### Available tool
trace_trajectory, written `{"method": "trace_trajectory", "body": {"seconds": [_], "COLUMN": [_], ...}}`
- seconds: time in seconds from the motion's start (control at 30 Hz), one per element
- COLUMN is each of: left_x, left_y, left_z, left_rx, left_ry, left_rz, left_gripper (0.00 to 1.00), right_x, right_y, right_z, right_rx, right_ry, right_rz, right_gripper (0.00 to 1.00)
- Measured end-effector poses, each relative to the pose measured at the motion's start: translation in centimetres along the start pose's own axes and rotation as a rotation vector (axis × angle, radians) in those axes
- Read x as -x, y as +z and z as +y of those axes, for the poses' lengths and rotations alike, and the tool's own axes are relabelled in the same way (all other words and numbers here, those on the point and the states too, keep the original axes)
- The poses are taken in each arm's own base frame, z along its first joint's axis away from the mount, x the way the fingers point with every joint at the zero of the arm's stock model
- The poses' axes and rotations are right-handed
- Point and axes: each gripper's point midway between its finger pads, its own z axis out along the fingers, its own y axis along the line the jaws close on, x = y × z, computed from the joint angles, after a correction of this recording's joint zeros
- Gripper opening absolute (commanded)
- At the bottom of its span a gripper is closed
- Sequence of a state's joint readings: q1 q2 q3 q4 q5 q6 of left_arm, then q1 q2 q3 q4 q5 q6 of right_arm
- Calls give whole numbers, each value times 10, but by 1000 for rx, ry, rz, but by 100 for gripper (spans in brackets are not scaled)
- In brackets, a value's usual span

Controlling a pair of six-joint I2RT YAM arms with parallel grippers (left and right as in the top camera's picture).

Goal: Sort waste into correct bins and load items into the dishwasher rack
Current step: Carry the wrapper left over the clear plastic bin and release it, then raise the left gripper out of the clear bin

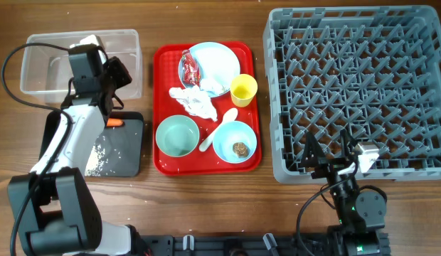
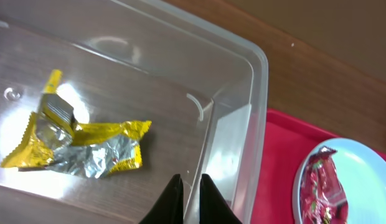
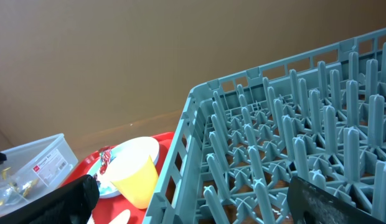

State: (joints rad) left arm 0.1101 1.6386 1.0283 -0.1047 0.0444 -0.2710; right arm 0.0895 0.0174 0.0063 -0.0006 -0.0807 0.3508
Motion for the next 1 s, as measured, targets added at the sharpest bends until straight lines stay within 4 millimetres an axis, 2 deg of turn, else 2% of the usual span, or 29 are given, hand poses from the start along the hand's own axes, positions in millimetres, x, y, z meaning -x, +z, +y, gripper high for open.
{"method": "trace_trajectory", "body": {"seconds": [0.27, 0.47, 0.8, 1.0], "left_x": [-7, -20, -30, -33], "left_y": [2, 9, 9, 8], "left_z": [-6, -8, -21, -20], "left_rx": [-37, -47, -63, -59], "left_ry": [-1, 2, 23, 24], "left_rz": [29, 73, 101, 114], "left_gripper": [4, 4, 4, 4], "right_x": [0, 0, 0, 0], "right_y": [0, 0, 0, 0], "right_z": [0, 0, 0, 0], "right_rx": [0, 0, 0, 0], "right_ry": [0, 0, 0, 0], "right_rz": [0, 0, 0, 0], "right_gripper": [100, 100, 100, 100]}}
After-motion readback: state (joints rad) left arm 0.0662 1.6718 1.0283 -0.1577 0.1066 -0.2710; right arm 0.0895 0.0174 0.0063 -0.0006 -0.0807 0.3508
